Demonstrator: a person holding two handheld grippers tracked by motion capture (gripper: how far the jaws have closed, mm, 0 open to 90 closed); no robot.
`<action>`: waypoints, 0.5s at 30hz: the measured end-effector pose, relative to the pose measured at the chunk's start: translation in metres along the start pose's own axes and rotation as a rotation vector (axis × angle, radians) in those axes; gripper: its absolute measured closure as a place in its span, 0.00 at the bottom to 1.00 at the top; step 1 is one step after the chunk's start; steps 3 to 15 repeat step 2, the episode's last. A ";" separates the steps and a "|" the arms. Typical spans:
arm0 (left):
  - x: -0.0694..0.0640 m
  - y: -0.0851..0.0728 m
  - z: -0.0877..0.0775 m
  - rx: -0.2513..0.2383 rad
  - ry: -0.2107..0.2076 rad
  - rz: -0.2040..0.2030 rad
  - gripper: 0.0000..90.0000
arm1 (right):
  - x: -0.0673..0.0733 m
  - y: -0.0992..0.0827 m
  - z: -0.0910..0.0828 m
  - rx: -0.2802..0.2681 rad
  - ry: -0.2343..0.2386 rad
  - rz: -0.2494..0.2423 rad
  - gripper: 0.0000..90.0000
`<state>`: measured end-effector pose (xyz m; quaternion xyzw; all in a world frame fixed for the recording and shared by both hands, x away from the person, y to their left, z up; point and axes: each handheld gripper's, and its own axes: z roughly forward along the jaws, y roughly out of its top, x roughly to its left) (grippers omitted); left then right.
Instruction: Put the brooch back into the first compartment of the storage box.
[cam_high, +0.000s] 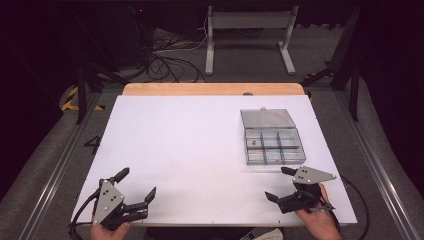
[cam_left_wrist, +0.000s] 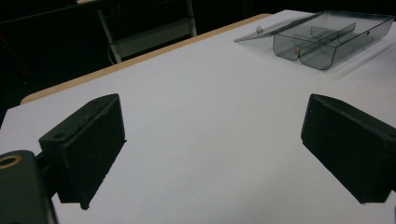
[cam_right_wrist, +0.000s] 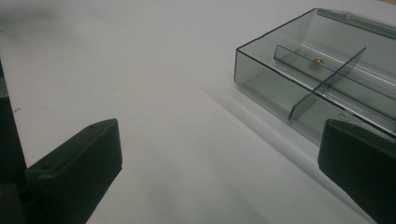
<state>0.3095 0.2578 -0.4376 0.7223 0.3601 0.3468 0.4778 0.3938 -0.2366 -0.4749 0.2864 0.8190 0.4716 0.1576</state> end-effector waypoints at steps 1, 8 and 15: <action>0.000 0.000 0.000 0.001 -0.001 0.002 0.07 | -0.001 0.000 0.000 0.000 -0.005 0.004 0.00; 0.001 0.000 0.000 0.001 -0.002 0.000 0.07 | -0.001 0.000 -0.001 0.001 -0.012 0.011 0.00; 0.001 0.000 0.000 0.001 -0.002 0.000 0.07 | -0.001 0.000 -0.001 0.001 -0.012 0.011 0.00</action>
